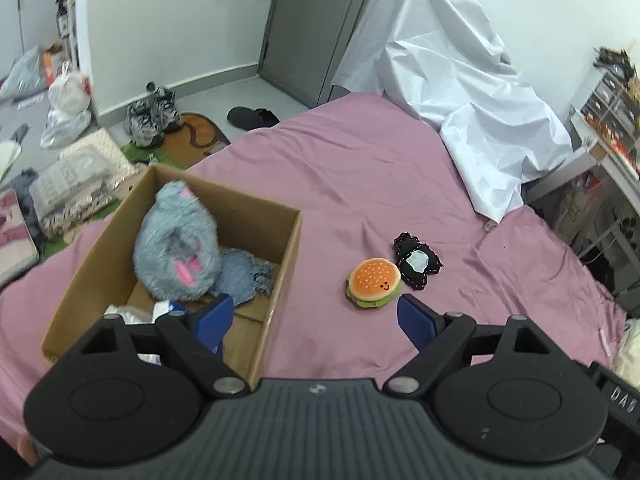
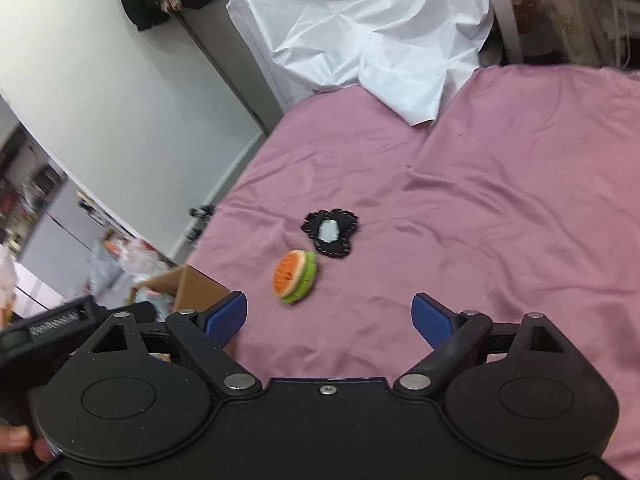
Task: Organize soft objects
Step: 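Move the left tool to the hamburger plush while the right tool approaches the black lace pouch, then grasp the hamburger plush with the left tool while the right tool grasps the black lace pouch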
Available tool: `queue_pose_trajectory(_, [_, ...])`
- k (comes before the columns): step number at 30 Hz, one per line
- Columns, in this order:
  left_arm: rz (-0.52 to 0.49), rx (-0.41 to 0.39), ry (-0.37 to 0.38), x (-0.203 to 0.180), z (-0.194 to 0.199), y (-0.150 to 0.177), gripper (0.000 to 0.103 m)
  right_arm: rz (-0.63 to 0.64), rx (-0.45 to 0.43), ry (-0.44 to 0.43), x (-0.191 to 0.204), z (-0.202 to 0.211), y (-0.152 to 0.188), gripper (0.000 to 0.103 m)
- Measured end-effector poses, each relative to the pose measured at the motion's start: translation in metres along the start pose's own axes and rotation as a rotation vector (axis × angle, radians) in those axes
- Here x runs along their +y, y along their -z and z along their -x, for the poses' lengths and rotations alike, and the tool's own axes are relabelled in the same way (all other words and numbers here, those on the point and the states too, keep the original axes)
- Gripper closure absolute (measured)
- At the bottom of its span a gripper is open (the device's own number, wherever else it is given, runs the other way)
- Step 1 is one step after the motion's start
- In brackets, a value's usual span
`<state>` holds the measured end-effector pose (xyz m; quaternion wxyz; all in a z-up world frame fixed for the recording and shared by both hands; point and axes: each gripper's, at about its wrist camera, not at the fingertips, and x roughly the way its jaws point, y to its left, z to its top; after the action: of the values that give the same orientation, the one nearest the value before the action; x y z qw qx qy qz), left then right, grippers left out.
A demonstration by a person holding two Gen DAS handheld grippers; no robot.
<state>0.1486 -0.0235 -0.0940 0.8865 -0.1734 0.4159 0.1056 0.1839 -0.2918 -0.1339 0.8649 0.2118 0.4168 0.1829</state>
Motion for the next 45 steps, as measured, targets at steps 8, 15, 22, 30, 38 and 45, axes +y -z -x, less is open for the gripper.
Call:
queue_pose_trajectory(8, [-0.079, 0.016, -0.025, -0.029, -0.035, -0.004, 0.015, -0.097, 0.01, -0.069, -0.022, -0.03, -0.007, 0.023])
queue_pose_trajectory(15, [-0.109, 0.042, -0.021, -0.05, -0.07, -0.008, 0.018, -0.138, 0.009, -0.081, -0.037, -0.06, -0.014, 0.033])
queue_pose_trajectory(22, [-0.112, 0.05, 0.0, -0.063, -0.099, 0.0, 0.018, -0.202, 0.026, -0.125, -0.048, -0.089, -0.028, 0.037])
queue_pose_trajectory(30, [-0.072, 0.085, -0.01, -0.061, -0.131, 0.004, 0.022, -0.295, 0.055, -0.157, -0.07, -0.111, -0.029, 0.038])
queue_pose_trajectory(38, [-0.079, 0.117, -0.016, -0.063, -0.156, 0.008, 0.031, -0.298, 0.085, -0.171, -0.074, -0.136, -0.033, 0.038])
queue_pose_trajectory(45, [-0.012, 0.141, 0.0, -0.052, -0.165, 0.006, 0.057, -0.258, 0.097, -0.183, -0.064, -0.159, -0.04, 0.039])
